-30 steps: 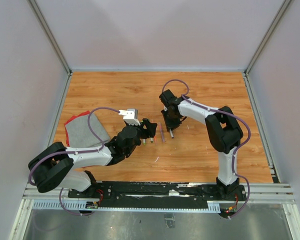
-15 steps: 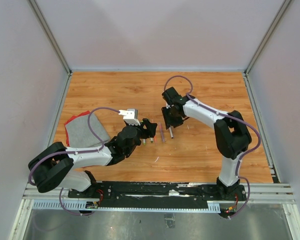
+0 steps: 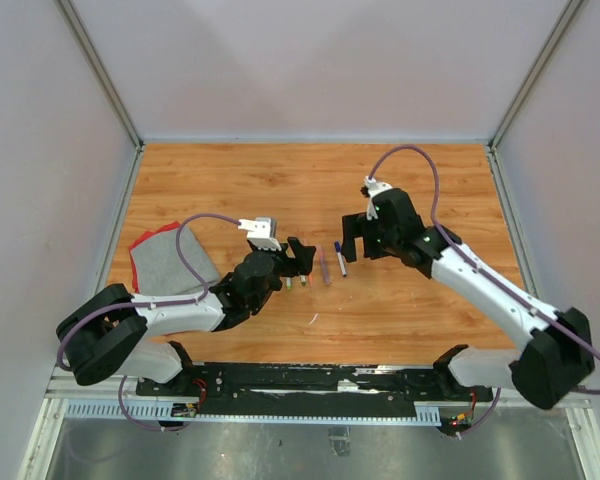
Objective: Insert the pens into the pen caps
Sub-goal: Reset both arms
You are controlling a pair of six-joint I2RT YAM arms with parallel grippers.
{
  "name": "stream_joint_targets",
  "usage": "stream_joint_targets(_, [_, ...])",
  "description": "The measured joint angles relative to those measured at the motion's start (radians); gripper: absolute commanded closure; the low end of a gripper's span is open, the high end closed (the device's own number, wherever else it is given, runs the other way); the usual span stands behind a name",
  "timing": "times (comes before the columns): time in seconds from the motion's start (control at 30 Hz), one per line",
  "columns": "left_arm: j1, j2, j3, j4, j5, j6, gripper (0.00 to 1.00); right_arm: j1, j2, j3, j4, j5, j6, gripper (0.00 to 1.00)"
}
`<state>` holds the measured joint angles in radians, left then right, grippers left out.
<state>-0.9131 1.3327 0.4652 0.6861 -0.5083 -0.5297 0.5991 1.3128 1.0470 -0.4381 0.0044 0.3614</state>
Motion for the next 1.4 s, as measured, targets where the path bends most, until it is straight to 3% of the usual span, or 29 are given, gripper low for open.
stream_joint_targets(0.17, [0.000,0.000,0.000,0.010,0.008,0.011,0.13,0.000,-0.245,-0.150,0.049,0.055,0.000,0.02])
stream_joint_targets(0.33, [0.000,0.000,0.000,0.016,0.007,0.014,0.01,0.000,-0.492,-0.303,0.116,0.180,-0.007,0.02])
stream_joint_targets(0.63, [0.000,0.000,0.000,0.015,-0.007,0.014,0.00,-0.006,-0.914,-0.536,0.126,0.340,-0.028,0.02])
stream_joint_targets(0.87, [0.000,0.000,0.000,0.015,-0.011,0.014,0.00,-0.008,-1.030,-0.599,0.123,0.373,-0.030,0.01])
stream_joint_targets(1.4, [0.000,0.000,0.000,0.015,-0.013,0.018,0.00,-0.008,-1.045,-0.603,0.120,0.366,-0.069,0.02])
